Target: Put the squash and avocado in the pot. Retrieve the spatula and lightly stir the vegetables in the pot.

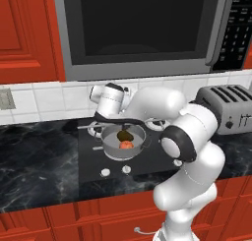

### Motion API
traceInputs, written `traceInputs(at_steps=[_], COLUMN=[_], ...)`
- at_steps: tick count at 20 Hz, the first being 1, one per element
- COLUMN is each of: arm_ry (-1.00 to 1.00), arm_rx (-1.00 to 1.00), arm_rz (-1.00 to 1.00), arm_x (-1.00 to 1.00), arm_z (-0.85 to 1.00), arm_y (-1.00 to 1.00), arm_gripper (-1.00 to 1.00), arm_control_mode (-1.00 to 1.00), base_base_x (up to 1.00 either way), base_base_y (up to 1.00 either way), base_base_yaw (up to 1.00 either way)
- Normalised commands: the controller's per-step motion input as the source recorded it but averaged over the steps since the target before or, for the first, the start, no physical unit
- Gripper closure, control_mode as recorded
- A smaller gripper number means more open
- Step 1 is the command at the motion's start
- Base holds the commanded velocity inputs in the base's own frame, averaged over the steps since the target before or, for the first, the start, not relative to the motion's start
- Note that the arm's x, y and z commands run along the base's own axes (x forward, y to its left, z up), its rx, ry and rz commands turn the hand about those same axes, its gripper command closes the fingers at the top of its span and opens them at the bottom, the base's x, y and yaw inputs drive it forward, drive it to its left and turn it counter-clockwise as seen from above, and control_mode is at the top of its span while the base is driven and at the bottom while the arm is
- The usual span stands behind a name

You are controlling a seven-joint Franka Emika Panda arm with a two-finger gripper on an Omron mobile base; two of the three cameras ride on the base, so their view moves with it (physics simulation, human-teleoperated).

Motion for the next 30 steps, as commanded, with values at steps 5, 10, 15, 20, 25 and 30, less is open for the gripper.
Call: traceInputs(at_steps=[5, 10, 15, 20, 25, 30], arm_ry=[0.17, 0.23, 0.27, 0.13, -0.01, -0.04], arm_rx=[0.0, 0.0, 0.0, 0.0, 0.0, 0.0], arm_rz=[0.0, 0.0, 0.0, 0.04, 0.04, 0.0], arm_x=[0.37, 0.13, -0.29, -0.56, -0.56, -0.08], arm_z=[-0.22, -0.28, -0.1, -0.01, 0.12, 0.29], arm_y=[0.05, 0.0, 0.0, 0.0, -0.18, -0.52], arm_gripper=[1.0, 1.0, 1.0, 1.0, 1.0, 1.0], arm_control_mode=[-1.0, -1.0, -1.0, -1.0, -1.0, -1.0], base_base_x=[0.0, 0.0, 0.0, 0.0, 0.0, 0.0], base_base_y=[0.0, 0.0, 0.0, 0.0, 0.0, 0.0], base_base_yaw=[0.0, 0.0, 0.0, 0.0, 0.0, 0.0])
